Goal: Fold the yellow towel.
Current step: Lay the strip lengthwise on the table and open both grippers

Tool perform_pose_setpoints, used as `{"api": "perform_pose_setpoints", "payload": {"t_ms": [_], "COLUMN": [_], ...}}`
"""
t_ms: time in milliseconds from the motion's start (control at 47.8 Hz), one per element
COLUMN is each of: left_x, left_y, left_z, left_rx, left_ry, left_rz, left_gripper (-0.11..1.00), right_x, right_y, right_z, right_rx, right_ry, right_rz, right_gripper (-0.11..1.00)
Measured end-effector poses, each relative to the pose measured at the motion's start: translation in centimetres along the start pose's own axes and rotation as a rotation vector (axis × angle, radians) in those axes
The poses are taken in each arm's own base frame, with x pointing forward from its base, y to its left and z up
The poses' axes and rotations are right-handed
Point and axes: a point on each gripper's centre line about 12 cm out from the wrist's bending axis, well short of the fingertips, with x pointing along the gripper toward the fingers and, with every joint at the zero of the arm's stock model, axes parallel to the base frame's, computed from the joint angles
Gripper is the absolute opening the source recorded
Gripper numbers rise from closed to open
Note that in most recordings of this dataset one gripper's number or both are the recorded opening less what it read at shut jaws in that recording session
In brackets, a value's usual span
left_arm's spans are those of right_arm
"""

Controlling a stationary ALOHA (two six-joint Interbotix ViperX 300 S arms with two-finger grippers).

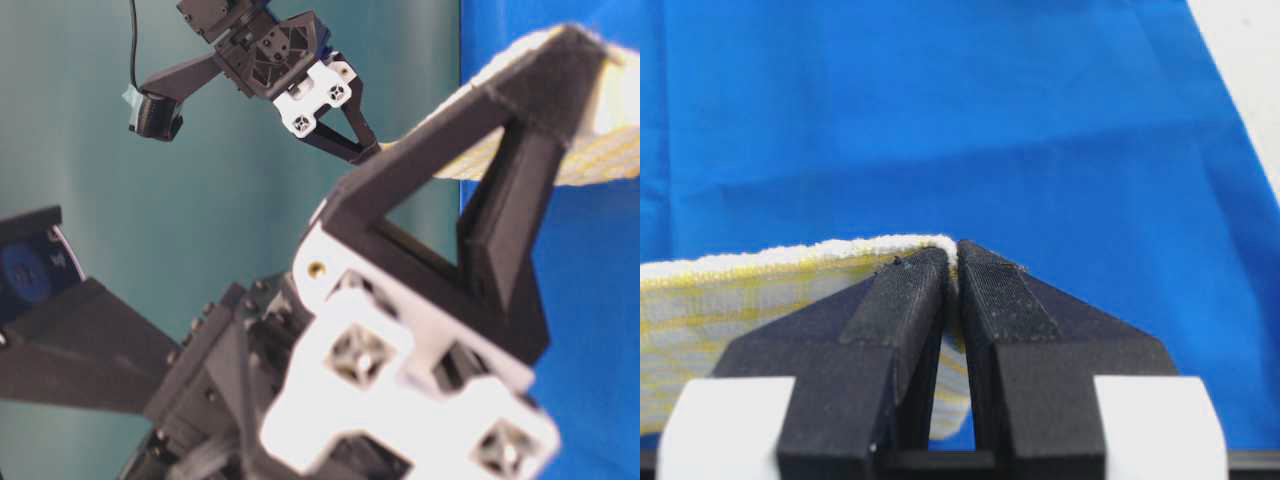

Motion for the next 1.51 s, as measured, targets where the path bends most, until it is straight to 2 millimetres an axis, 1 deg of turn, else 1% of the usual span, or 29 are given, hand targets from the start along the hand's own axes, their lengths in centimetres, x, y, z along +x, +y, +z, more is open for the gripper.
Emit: {"api": "perform_pose_setpoints", "payload": {"t_ms": [84, 167, 314, 418, 523, 586, 690, 816, 921, 1004, 1130, 1234, 1360, 1506], "left_x": [0.4, 1.0, 2.8, 4.1, 5.1, 5.6, 6.2, 6.1, 5.8, 5.2, 3.6, 2.3, 0.8, -0.4], "left_y": [0.4, 1.1, 2.1, 2.4, 2.7, 2.9, 3.3, 3.8, 4.1, 4.2, 4.3, 4.2, 3.6, 3.0], "left_z": [0.8, 1.6, 3.2, 4.3, 5.1, 5.0, 4.1, 1.7, -0.6, -2.6, -4.5, -5.8, -7.6, -8.8], "left_rx": [0.000, 0.008, 0.065, 0.107, 0.140, 0.156, 0.158, 0.156, 0.150, 0.141, 0.107, 0.068, 0.018, -0.001], "left_ry": [-0.019, -0.039, -0.073, -0.100, -0.117, -0.116, -0.095, -0.064, -0.073, -0.080, -0.079, -0.073, -0.054, -0.045], "left_rz": [0.006, 0.020, 0.039, 0.046, 0.053, 0.056, 0.061, 0.068, 0.074, 0.078, 0.081, 0.078, 0.067, 0.054], "left_gripper": [0.03, 0.03, 0.03, 0.03, 0.03, 0.03, 0.03, 0.03, 0.03, 0.03, 0.03, 0.03, 0.03, 0.03], "right_x": [-0.4, -1.2, -2.8, -4.1, -4.9, -5.0, -4.7, -3.6, -2.0, -0.2, 2.4, 4.5, 6.3, 8.1], "right_y": [-0.6, -1.5, -2.7, -3.2, -3.6, -3.6, -3.9, -4.0, -4.0, -3.7, -2.8, -1.8, -0.7, 0.6], "right_z": [-0.2, -0.3, -0.9, -1.5, -1.8, -1.9, -2.1, -2.0, -1.8, -1.5, -0.9, -0.3, 0.3, 0.4], "right_rx": [0.009, 0.020, 0.036, 0.046, 0.053, 0.053, 0.058, 0.060, 0.052, 0.039, 0.014, -0.001, -0.018, -0.036], "right_ry": [-0.001, -0.009, -0.021, -0.030, -0.034, -0.030, -0.011, 0.008, 0.034, 0.054, 0.073, 0.079, 0.080, 0.087], "right_rz": [-0.012, -0.030, -0.055, -0.067, -0.075, -0.077, -0.082, -0.086, -0.086, -0.078, -0.060, -0.042, -0.021, 0.000], "right_gripper": [0.03, 0.03, 0.03, 0.03, 0.03, 0.03, 0.03, 0.03, 0.03, 0.03, 0.03, 0.03, 0.03, 0.03]}}
